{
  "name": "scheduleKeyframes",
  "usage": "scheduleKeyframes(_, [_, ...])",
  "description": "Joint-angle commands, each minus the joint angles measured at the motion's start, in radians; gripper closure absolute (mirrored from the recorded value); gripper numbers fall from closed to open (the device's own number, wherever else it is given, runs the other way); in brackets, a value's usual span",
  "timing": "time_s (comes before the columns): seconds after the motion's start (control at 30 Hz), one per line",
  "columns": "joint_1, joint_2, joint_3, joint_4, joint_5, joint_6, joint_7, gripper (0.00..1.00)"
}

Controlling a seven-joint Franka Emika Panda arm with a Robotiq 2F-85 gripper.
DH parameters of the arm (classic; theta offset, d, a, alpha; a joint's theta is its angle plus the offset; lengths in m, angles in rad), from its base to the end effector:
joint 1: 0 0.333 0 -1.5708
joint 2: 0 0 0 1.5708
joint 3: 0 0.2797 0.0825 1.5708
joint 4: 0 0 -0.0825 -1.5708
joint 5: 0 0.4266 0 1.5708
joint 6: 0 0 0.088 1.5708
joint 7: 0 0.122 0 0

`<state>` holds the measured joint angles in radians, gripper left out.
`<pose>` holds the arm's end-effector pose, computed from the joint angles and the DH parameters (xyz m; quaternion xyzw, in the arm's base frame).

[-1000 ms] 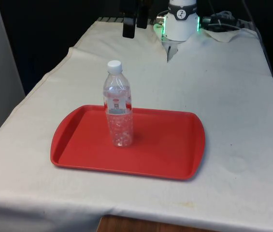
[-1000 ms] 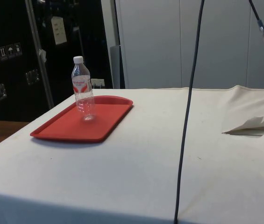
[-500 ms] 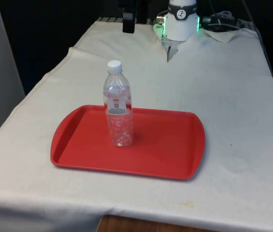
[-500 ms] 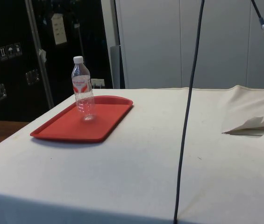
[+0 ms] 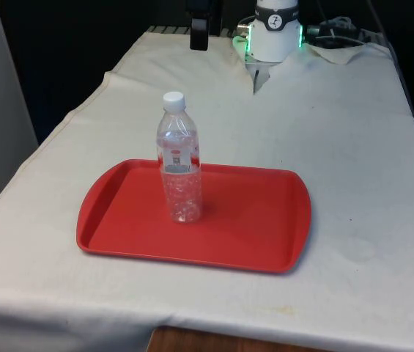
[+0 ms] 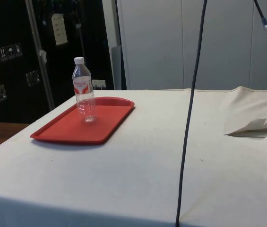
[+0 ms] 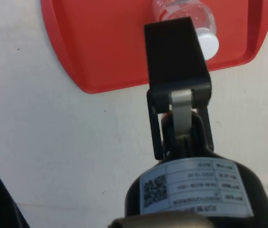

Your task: Place the bottle upright on the tray.

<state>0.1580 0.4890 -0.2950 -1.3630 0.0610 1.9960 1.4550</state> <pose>0.7379 -0.0623 0.4061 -0.7050 0.7034 -0.0883 0.0201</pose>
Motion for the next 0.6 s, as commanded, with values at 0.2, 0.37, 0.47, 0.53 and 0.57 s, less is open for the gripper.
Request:
scheduleKeyframes(0.2, [0.000,0.000,-0.001,-0.001,0.005,0.001,-0.053,0.00])
scheduleKeyframes(0.37, [-0.007,0.000,0.003,-0.013,0.017,0.018,-0.102,0.00])
scheduleKeyframes(0.47, [-0.001,0.001,-0.005,-0.013,0.005,0.007,-0.102,0.00])
scheduleKeyframes(0.53, [-0.007,-0.001,0.000,-0.024,0.015,0.024,-0.139,0.00])
scheduleKeyframes(0.57, [-0.007,-0.001,-0.001,-0.025,0.015,0.025,-0.145,0.00])
